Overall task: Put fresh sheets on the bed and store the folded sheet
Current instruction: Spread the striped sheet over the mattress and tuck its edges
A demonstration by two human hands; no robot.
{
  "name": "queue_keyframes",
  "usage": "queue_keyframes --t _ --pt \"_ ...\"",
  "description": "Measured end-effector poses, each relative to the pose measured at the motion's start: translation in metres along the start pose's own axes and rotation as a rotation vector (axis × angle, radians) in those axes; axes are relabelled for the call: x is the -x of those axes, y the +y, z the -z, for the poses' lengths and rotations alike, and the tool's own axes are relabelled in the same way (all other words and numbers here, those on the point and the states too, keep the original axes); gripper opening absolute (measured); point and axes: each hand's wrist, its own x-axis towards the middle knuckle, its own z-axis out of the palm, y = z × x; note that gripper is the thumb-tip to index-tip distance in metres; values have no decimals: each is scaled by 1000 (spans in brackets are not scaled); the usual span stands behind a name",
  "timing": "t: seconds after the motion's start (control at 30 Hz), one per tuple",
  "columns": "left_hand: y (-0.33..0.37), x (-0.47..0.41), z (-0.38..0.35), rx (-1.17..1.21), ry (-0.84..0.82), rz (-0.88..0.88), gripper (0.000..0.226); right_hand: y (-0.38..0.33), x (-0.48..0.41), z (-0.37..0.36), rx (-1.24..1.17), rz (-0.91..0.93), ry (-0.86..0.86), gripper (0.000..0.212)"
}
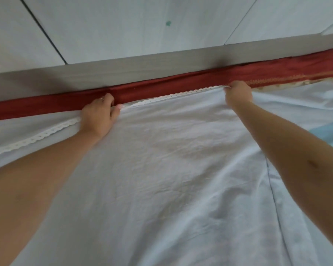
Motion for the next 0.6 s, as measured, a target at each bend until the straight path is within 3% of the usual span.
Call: queue_keyframes --t 0.17,0.2,0.27,0.33,0.4,0.5,0.6 --pt "-11 -3 -17 -23 73 -105 33 -11 -2 -25 139 -235 -28 40" --pt "-13 -3 -18 -29 78 -124 30 -17 8 -32 179 -162 41 43" --pt "-15 -5 -20 -28 102 -153 23 -30 29 -49 194 206 166 47" --pt "-16 -6 -20 -19 103 -183 19 -42 51 -63 84 609 69 44" --pt "-16 -6 -21 1 103 -221 16 -50 64 -78 8 744 -11 36" --pt "-16 -8 -18 41 95 -264 13 -63 63 -97 -48 589 3 35" --pt "-16 -10 -14 54 73 -298 13 -77 59 -113 -45 447 192 31"
